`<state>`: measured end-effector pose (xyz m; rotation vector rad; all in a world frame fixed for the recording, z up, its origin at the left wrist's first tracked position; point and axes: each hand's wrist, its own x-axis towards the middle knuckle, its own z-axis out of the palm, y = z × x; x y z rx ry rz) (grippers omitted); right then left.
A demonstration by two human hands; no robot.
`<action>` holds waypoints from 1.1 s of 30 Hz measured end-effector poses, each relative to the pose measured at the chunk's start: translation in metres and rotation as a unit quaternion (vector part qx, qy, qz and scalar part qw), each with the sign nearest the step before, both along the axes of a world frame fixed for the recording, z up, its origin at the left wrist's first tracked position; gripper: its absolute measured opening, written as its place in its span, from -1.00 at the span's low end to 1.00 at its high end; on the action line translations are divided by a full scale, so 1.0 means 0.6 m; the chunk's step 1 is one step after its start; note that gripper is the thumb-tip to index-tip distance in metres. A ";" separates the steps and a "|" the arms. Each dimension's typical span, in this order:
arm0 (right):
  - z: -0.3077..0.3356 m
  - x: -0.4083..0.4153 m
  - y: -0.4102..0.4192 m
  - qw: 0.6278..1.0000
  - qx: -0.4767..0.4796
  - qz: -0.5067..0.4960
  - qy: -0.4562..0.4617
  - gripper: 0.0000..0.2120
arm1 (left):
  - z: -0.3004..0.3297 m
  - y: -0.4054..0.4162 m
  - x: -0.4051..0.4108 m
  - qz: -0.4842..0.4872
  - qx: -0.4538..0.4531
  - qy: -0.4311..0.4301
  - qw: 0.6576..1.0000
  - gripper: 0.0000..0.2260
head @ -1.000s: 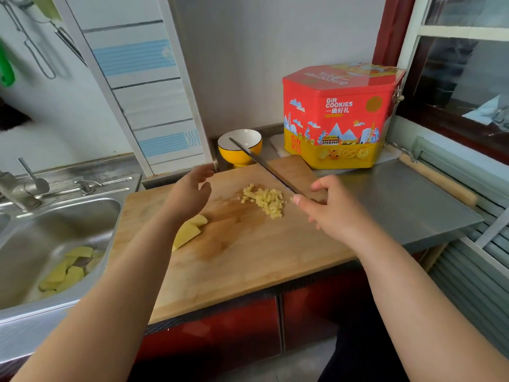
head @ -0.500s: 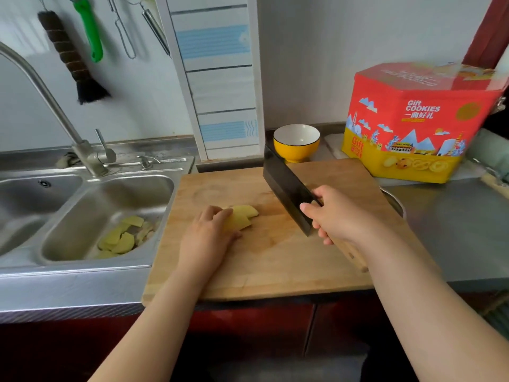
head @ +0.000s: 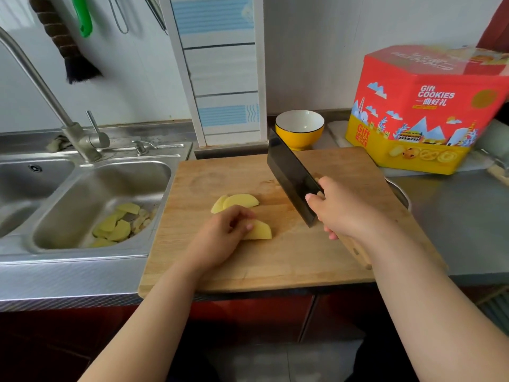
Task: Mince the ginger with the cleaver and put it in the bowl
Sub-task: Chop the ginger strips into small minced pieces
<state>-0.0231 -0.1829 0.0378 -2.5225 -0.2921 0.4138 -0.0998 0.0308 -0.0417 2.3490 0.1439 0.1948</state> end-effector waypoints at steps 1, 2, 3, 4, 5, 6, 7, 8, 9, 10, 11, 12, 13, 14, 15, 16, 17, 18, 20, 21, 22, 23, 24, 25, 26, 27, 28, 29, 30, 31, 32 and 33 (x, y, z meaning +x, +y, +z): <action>0.000 0.001 0.000 1.000 0.001 -0.002 -0.001 -0.51 | 0.002 -0.003 0.003 -0.006 0.028 0.007 1.000 -0.89; -0.001 0.001 0.000 1.000 0.001 -0.003 -0.003 -0.52 | 0.006 -0.005 0.006 -0.010 0.056 0.009 0.998 -0.86; -0.002 0.002 -0.001 1.000 0.001 -0.004 -0.006 -0.52 | 0.010 -0.005 0.009 -0.019 0.079 0.015 0.997 -0.82; -0.003 0.003 -0.001 1.000 0.001 -0.004 -0.009 -0.52 | 0.015 -0.006 0.011 -0.033 0.096 0.028 0.994 -0.76; -0.004 0.003 -0.002 1.000 0.002 -0.003 -0.013 -0.52 | 0.020 -0.005 0.013 -0.047 0.113 0.048 0.991 -0.70; -0.005 0.003 -0.002 1.000 0.002 -0.002 -0.016 -0.52 | 0.026 -0.005 0.014 -0.057 0.133 0.069 0.987 -0.65; -0.006 0.003 -0.002 1.000 0.001 -0.002 -0.018 -0.53 | 0.032 -0.005 0.016 -0.056 0.155 0.089 0.982 -0.61; -0.006 0.003 -0.002 1.000 -0.001 -0.001 -0.020 -0.53 | 0.037 -0.007 0.016 -0.047 0.174 0.106 0.978 -0.59; -0.006 0.003 -0.002 1.000 -0.005 -0.001 -0.021 -0.53 | 0.041 -0.011 0.016 -0.029 0.188 0.118 0.975 -0.57; -0.005 0.002 -0.002 1.000 -0.010 0.000 -0.022 -0.53 | 0.044 -0.018 0.016 -0.006 0.202 0.125 0.971 -0.55; -0.004 0.001 -0.002 1.000 -0.017 0.002 -0.021 -0.52 | 0.046 -0.027 0.015 0.017 0.221 0.126 0.967 -0.52; -0.004 0.000 -0.002 0.999 -0.025 0.007 -0.020 -0.52 | 0.045 -0.037 0.014 0.036 0.242 0.119 0.962 -0.49; -0.003 -0.001 -0.001 0.999 -0.033 0.013 -0.020 -0.51 | 0.043 -0.047 0.011 0.045 0.257 0.107 0.959 -0.46; -0.002 -0.001 0.000 0.999 -0.039 0.019 -0.021 -0.51 | 0.042 -0.054 0.007 0.044 0.259 0.094 0.960 -0.42; -0.001 -0.001 0.001 0.998 -0.044 0.026 -0.023 -0.50 | 0.042 -0.057 0.004 0.033 0.244 0.093 0.965 -0.39; 0.000 -0.001 0.002 0.998 -0.048 0.030 -0.024 -0.50 | 0.048 -0.053 0.001 0.019 0.214 0.106 0.971 -0.35; 0.001 0.000 0.003 0.998 -0.050 0.033 -0.026 -0.49 | 0.056 -0.044 -0.002 0.006 0.177 0.132 0.975 -0.32; 0.002 0.000 0.004 0.998 -0.050 0.036 -0.028 -0.49 | 0.065 -0.031 -0.005 -0.010 0.155 0.165 0.974 -0.28; 0.002 0.001 0.005 0.997 -0.051 0.045 -0.032 -0.48 | 0.075 -0.009 -0.010 -0.045 0.174 0.206 0.962 -0.25; 0.001 0.000 0.005 0.997 -0.051 0.049 -0.033 -0.48 | 0.073 -0.003 -0.012 -0.057 0.186 0.204 0.959 -0.25; 0.001 0.000 0.005 0.997 -0.050 0.051 -0.033 -0.48 | 0.068 0.001 -0.012 -0.065 0.191 0.191 0.961 -0.25; 0.001 -0.001 0.004 0.997 -0.049 0.051 -0.032 -0.48 | 0.061 0.002 -0.012 -0.070 0.195 0.173 0.963 -0.26; 0.002 0.000 0.004 0.997 -0.048 0.050 -0.029 -0.49 | 0.055 0.003 -0.011 -0.073 0.203 0.154 0.964 -0.26; 0.002 0.000 0.004 0.997 -0.046 0.049 -0.025 -0.49 | 0.048 0.005 -0.010 -0.076 0.214 0.138 0.964 -0.26; 0.002 0.000 0.004 0.998 -0.043 0.048 -0.021 -0.50 | 0.043 0.007 -0.009 -0.080 0.227 0.119 0.963 -0.27; 0.002 0.000 0.004 0.998 -0.040 0.047 -0.016 -0.51 | 0.040 0.009 -0.007 -0.082 0.240 0.097 0.962 -0.28; 0.002 -0.001 0.004 0.998 -0.038 0.046 -0.013 -0.52 | 0.038 0.008 -0.005 -0.081 0.251 0.072 0.962 -0.30; 0.003 -0.001 0.005 0.998 -0.037 0.045 -0.010 -0.53 | 0.036 0.004 -0.003 -0.077 0.258 0.050 0.962 -0.31; 0.003 -0.002 0.006 0.998 -0.037 0.045 -0.008 -0.54 | 0.034 -0.003 0.000 -0.069 0.266 0.031 0.961 -0.33; 0.004 -0.003 0.007 0.998 -0.038 0.043 -0.007 -0.54 | 0.030 -0.012 0.006 -0.058 0.278 0.011 0.959 -0.34; 0.005 -0.004 0.007 0.998 -0.039 0.042 -0.006 -0.54 | 0.024 -0.022 0.012 -0.045 0.294 -0.006 0.955 -0.35; 0.006 -0.005 0.008 0.998 -0.040 0.041 -0.005 -0.53 | 0.018 -0.033 0.019 -0.031 0.304 -0.018 0.952 -0.35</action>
